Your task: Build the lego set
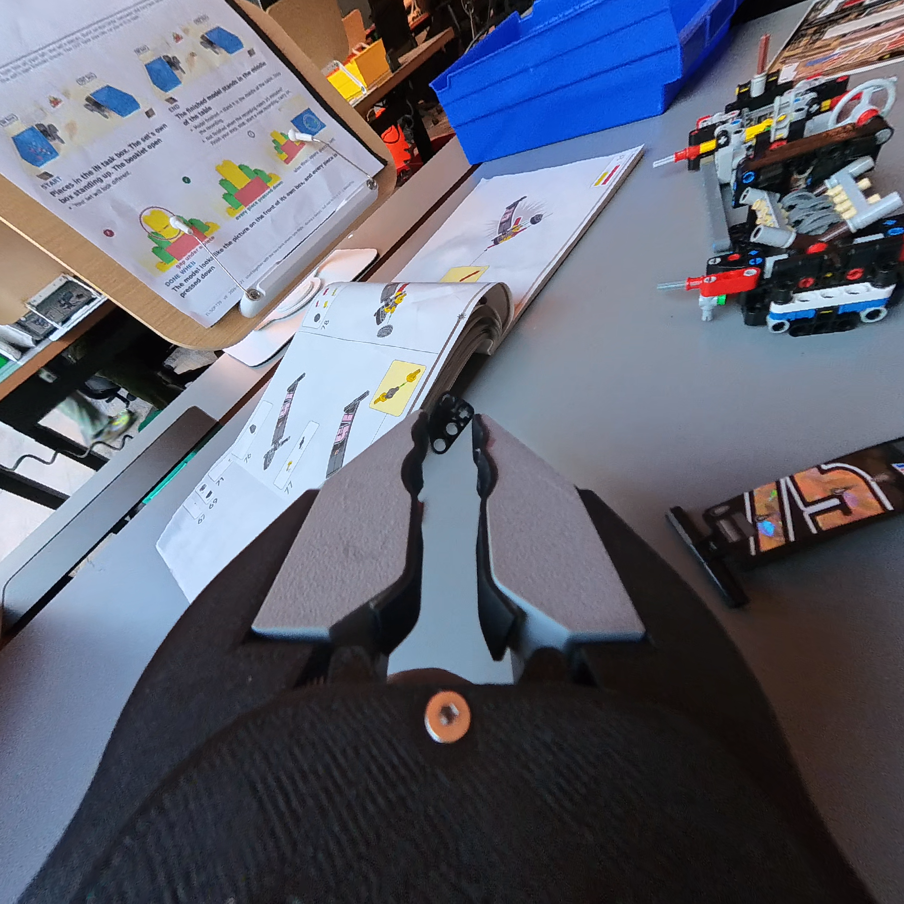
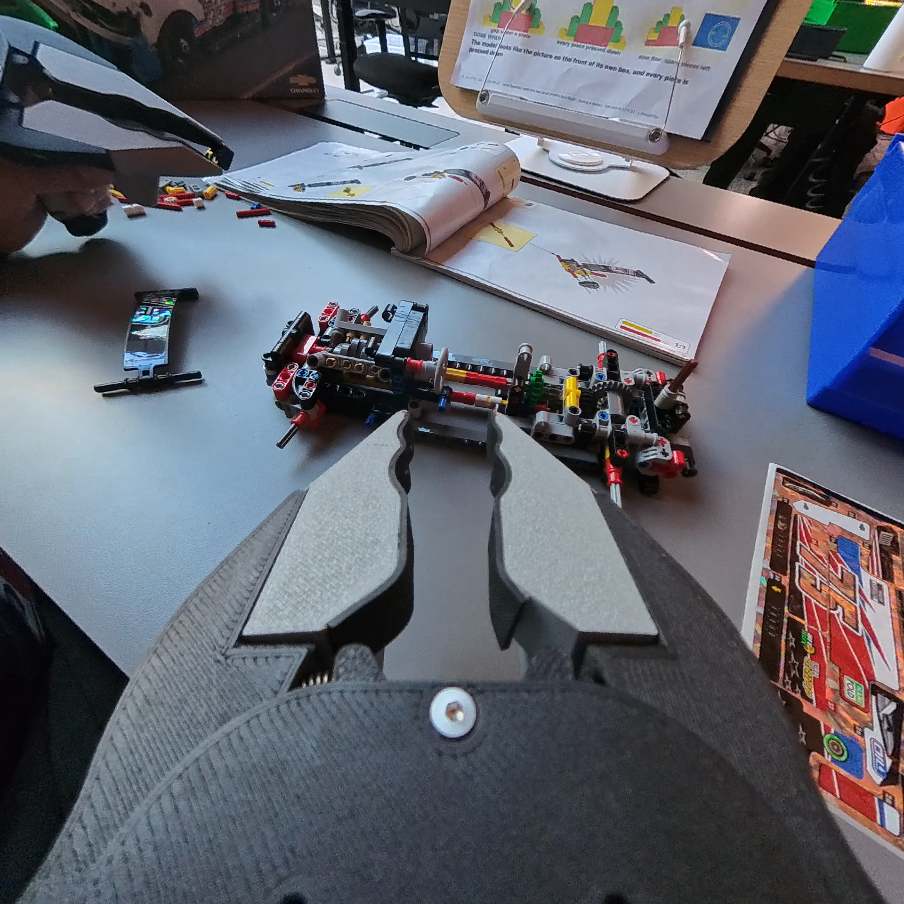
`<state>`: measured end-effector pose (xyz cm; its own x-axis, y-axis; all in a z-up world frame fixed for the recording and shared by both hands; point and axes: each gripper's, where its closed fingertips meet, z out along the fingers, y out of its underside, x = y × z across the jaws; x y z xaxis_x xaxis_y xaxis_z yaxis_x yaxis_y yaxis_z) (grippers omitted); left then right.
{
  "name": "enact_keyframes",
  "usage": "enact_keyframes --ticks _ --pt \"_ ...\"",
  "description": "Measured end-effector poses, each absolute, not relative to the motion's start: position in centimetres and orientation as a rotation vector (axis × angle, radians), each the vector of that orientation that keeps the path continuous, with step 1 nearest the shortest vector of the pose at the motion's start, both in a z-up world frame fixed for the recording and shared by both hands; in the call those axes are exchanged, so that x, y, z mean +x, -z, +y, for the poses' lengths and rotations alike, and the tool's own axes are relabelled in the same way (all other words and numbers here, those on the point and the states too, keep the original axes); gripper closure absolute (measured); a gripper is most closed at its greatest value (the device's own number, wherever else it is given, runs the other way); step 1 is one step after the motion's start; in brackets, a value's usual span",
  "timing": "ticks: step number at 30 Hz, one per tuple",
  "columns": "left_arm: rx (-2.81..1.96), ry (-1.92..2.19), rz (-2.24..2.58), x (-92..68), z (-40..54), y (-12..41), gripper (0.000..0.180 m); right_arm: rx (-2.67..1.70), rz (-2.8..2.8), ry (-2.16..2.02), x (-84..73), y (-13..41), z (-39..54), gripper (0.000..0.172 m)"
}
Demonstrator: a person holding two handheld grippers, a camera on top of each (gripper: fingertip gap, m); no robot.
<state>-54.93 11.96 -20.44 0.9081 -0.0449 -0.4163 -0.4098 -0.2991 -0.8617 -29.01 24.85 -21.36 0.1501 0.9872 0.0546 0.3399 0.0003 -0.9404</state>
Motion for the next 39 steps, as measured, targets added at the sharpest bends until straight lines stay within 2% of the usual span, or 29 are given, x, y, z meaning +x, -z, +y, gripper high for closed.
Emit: enact_keyframes --ticks 39 --pt "-1.872 -0.356 0.336 -54.95 12.15 20.99 0.165 -1.519 -1.386 -0.862 -29.29 21.92 24.6 0.146"
